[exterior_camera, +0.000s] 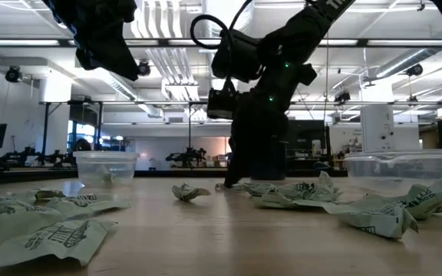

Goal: Pick and place items into bin
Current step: Put the white sweetener packet into the right transparent bin, then put the white sweetener packet into the left transparent bin

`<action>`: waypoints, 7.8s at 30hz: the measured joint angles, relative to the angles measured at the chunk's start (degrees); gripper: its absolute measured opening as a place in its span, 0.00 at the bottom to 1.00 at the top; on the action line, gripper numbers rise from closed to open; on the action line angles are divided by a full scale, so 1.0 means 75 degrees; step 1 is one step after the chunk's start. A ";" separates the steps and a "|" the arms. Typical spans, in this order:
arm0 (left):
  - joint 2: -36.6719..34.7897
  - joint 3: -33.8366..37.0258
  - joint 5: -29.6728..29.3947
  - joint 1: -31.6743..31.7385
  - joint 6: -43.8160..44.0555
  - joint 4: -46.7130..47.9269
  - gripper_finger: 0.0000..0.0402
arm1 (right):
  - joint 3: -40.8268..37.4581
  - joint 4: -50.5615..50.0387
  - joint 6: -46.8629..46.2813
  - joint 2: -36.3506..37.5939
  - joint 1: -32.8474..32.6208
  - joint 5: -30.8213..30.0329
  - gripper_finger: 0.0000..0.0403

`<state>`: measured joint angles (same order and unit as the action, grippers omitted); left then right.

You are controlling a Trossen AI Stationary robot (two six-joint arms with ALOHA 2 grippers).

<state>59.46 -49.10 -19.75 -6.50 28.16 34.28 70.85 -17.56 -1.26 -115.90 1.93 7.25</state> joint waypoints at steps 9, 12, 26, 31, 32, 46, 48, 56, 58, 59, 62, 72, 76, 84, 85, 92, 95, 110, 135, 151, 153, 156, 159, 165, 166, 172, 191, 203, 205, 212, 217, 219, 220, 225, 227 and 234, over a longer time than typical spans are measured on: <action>0.0000 0.0000 -0.0004 0.0000 0.0000 -0.0063 0.23 | -0.0026 -0.0192 -0.0016 0.0017 -0.0028 -0.0389 0.36; 0.0000 0.0000 -0.0003 0.0000 0.0003 -0.0114 0.23 | -0.0033 -0.0212 -0.0037 0.0017 -0.0026 -0.0396 0.31; 0.0000 0.0000 -0.0006 0.0000 0.0009 -0.0114 0.23 | -0.0022 -0.0342 -0.0398 0.0117 -0.0020 -0.0487 0.10; 0.0000 0.0000 -0.0023 0.0000 0.0003 -0.0115 0.23 | -0.0059 -0.0503 -0.0404 0.0478 -0.0023 -0.0465 0.05; 0.0000 0.0000 -0.0026 0.0000 0.0003 -0.0114 0.23 | -0.0058 -0.0574 -0.0417 0.0603 -0.0023 -0.0465 0.04; 0.0052 0.0000 -0.0130 -0.0003 -0.0006 -0.0184 0.23 | -0.0094 -0.2616 -0.0908 0.2570 -0.0044 -0.0591 0.02; 0.0052 0.0000 -0.0229 -0.0003 -0.0009 -0.0209 0.23 | -0.0143 -0.3136 -0.1048 0.2904 -0.0077 -0.0592 0.02; 0.0084 0.0000 -0.0233 -0.0003 -0.0047 -0.0362 0.23 | -0.1258 -0.3867 -0.2161 0.4646 -0.0479 -0.0594 0.02; 0.0087 0.0000 -0.0233 -0.0003 -0.0047 -0.0353 0.23 | -0.1718 -0.3860 -0.2577 0.5129 -0.0600 -0.0667 0.02; 0.0085 0.0000 -0.0233 -0.0003 -0.0051 -0.0363 0.23 | -0.1945 -0.3860 -0.2801 0.5375 -0.0673 -0.0784 0.02; 0.0085 0.0000 -0.0236 -0.0003 -0.0194 -0.0450 0.23 | -0.2596 -0.3710 -0.3362 0.6060 -0.0845 -0.1137 0.02; 0.0087 0.0012 -0.0294 -0.0003 -0.0612 -0.0956 0.23 | -0.4240 -0.2623 -0.4406 0.7312 -0.1095 -0.1399 0.02; 0.0183 0.0022 -0.0294 -0.0003 -0.0612 -0.0960 0.23 | -0.4661 -0.2626 -0.4561 0.7456 -0.1144 -0.1396 0.02; 0.0853 0.0035 -0.0217 -0.0003 -0.0604 -0.1183 0.23 | -0.4993 -0.2612 -0.4633 0.7501 -0.1164 -0.1389 0.07; 0.0977 0.0035 -0.0159 -0.0003 -0.0602 -0.1158 0.23 | -0.5001 -0.2609 -0.4642 0.7501 -0.1166 -0.1385 0.09; 0.1741 0.0035 0.1083 -0.0006 -0.0590 -0.1325 0.23 | -0.4995 -0.2586 -0.4689 0.7501 -0.1163 -0.1385 0.24; 0.1917 0.0014 0.1623 -0.0006 -0.0587 -0.1298 0.23 | -0.4942 -0.2590 -0.4653 0.7502 -0.1166 -0.1386 0.29; 0.1391 -0.0032 0.2844 -0.1320 -0.0197 0.0144 0.23 | -0.4761 -0.2555 -0.4221 0.7545 -0.1749 -0.1312 0.29; 0.3167 0.0002 0.2734 -0.3394 0.3283 0.0202 0.23 | -0.4767 -0.1947 -0.4203 0.7542 -0.2043 -0.1379 0.20; 0.4005 -0.0006 0.2591 -0.3611 0.4156 -0.0405 0.23 | -0.4782 -0.1923 -0.3745 0.7542 -0.2094 -0.1390 0.19; 0.4101 -0.0006 0.2588 -0.3658 0.4205 -0.0496 0.23 | -0.4785 -0.1929 -0.3689 0.7542 -0.2141 -0.1388 0.19; 0.4178 -0.0015 0.2591 -0.3695 0.4262 -0.0524 0.23 | -0.4788 -0.1938 -0.3596 0.7542 -0.2224 -0.1384 0.18; 0.4212 -0.0015 0.2556 -0.3690 0.4364 -0.0516 0.23 | -0.4816 -0.1942 -0.3549 0.7542 -0.2229 -0.1377 0.17; 0.4306 -0.0015 0.2506 -0.3760 0.4139 -0.0454 0.23 | -0.4864 -0.1921 -0.3555 0.7542 -0.2229 -0.1380 0.18; 0.4322 -0.0016 0.2495 -0.3790 0.3994 -0.0390 0.23 | -0.4869 -0.1918 -0.3555 0.7542 -0.2229 -0.1382 0.18; 0.4314 -0.0043 0.2286 -0.3943 0.3537 0.0928 0.23 | -0.4869 -0.1890 -0.3572 0.7542 -0.2226 -0.1388 0.18; 0.3566 0.0051 0.0102 -0.3940 0.2555 0.2244 0.23 | -0.4872 -0.1306 -0.3633 0.7539 -0.2223 -0.1692 0.16; 0.3567 0.0431 -0.0093 -0.3931 0.2110 0.1425 0.23 | -0.4872 -0.1259 -0.3633 0.7539 -0.2224 -0.1793 0.16; 0.3567 0.0463 -0.0093 -0.3931 0.1971 0.1431 0.23 | -0.4872 -0.1254 -0.3633 0.7539 -0.2224 -0.1793 0.16; 0.3682 0.0507 -0.0308 -0.3931 0.1129 0.1262 0.23 | -0.4878 -0.1196 -0.3633 0.7539 -0.2221 -0.1793 0.15; 0.3797 0.0609 -0.0417 -0.3928 0.1123 0.1283 0.23 | -0.4881 -0.1173 -0.3750 0.7539 -0.2221 -0.1793 0.15; 0.3803 0.0609 -0.0411 -0.3928 0.1136 0.1251 0.23 | -0.4894 -0.1169 -0.3779 0.7539 -0.2221 -0.1793 0.15; 0.3803 0.0609 -0.0414 -0.3928 0.1136 0.1230 0.23 | -0.4901 -0.1172 -0.3779 0.7539 -0.2221 -0.1793 0.15; 0.3794 0.0895 -0.0121 -0.3818 0.1309 0.0551 0.23 | -0.4916 -0.1142 -0.3779 0.7539 -0.2221 -0.1804 0.15; 0.3759 0.1074 0.0125 -0.3730 0.1450 0.0249 0.23 | -0.4919 -0.1136 -0.3779 0.7539 -0.2221 -0.1828 0.15; 0.3621 0.1138 0.0270 -0.3659 0.1792 -0.0081 0.23 | -0.4919 -0.1043 -0.3779 0.7539 -0.2221 -0.1834 0.15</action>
<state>86.62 -40.56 -17.72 -33.95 41.60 33.68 33.95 -25.38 -29.61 -59.35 -14.72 -6.51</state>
